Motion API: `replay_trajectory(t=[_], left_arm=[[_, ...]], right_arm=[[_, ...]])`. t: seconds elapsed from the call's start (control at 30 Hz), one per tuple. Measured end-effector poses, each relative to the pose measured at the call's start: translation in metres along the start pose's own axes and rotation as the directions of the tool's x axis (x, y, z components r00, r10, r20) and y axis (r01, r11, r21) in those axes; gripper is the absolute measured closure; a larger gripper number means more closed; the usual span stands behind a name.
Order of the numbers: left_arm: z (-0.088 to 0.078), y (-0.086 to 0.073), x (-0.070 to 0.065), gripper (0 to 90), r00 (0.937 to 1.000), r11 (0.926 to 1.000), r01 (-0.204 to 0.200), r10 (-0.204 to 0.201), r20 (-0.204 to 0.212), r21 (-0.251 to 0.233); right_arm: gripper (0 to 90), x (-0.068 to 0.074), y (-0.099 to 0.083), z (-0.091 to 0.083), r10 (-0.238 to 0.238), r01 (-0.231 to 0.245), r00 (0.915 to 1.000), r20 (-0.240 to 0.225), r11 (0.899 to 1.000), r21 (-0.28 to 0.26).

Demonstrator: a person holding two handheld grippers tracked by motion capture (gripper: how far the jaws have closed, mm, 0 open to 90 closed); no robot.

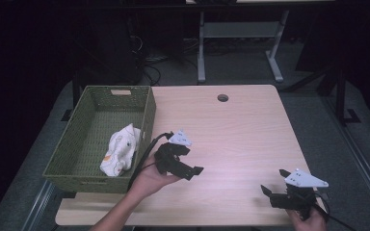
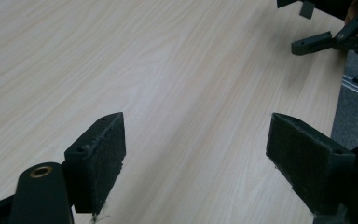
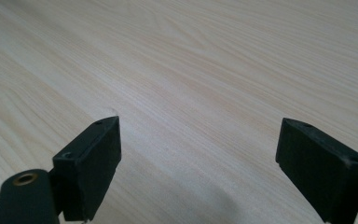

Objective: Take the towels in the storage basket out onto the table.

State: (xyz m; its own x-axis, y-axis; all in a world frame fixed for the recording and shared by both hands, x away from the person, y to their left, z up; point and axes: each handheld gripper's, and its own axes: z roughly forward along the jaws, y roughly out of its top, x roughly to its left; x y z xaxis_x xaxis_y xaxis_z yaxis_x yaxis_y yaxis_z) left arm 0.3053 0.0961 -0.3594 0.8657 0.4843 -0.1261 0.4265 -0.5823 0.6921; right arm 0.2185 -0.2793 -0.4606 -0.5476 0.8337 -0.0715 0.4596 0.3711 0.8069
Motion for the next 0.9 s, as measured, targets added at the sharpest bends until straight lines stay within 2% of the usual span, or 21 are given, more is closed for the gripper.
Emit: replay_trajectory(t=[0.13,0.23,0.33,0.53,0.7,0.9], left_arm=[[-0.014,0.005,0.010,19.3,0.9995,0.9998,0.003,-0.002,-0.032,0.020],[-0.022,0.007,0.017,19.6,0.9993,0.9993,0.016,-0.015,-0.034,0.033],[-0.033,0.008,0.026,20.4,0.9990,0.9990,0.036,-0.035,-0.027,0.026],[-0.057,0.005,0.044,21.1,0.9958,0.9970,0.074,-0.073,-0.055,0.023],[-0.076,-0.001,0.058,21.5,0.9899,0.9942,0.102,-0.099,-0.102,0.033],[-0.095,-0.013,0.079,21.8,0.9773,0.9858,0.167,-0.163,-0.135,0.017]], right_arm=[[13.7,0.001,0.000,-0.001,-0.001,0.001,1.0000,-0.004,1.000,0.000],[13.7,0.000,0.000,-0.001,0.000,0.000,1.0000,-0.005,1.000,-0.005],[13.7,0.001,0.001,-0.001,-0.003,0.003,1.0000,-0.006,1.000,-0.004],[13.7,0.001,0.001,-0.001,-0.002,0.002,1.0000,-0.006,1.000,-0.005],[13.7,0.002,0.001,-0.001,-0.007,0.007,1.0000,-0.007,1.000,-0.002],[13.7,0.003,0.001,0.001,-0.004,0.004,1.0000,-0.006,1.000,0.006]])
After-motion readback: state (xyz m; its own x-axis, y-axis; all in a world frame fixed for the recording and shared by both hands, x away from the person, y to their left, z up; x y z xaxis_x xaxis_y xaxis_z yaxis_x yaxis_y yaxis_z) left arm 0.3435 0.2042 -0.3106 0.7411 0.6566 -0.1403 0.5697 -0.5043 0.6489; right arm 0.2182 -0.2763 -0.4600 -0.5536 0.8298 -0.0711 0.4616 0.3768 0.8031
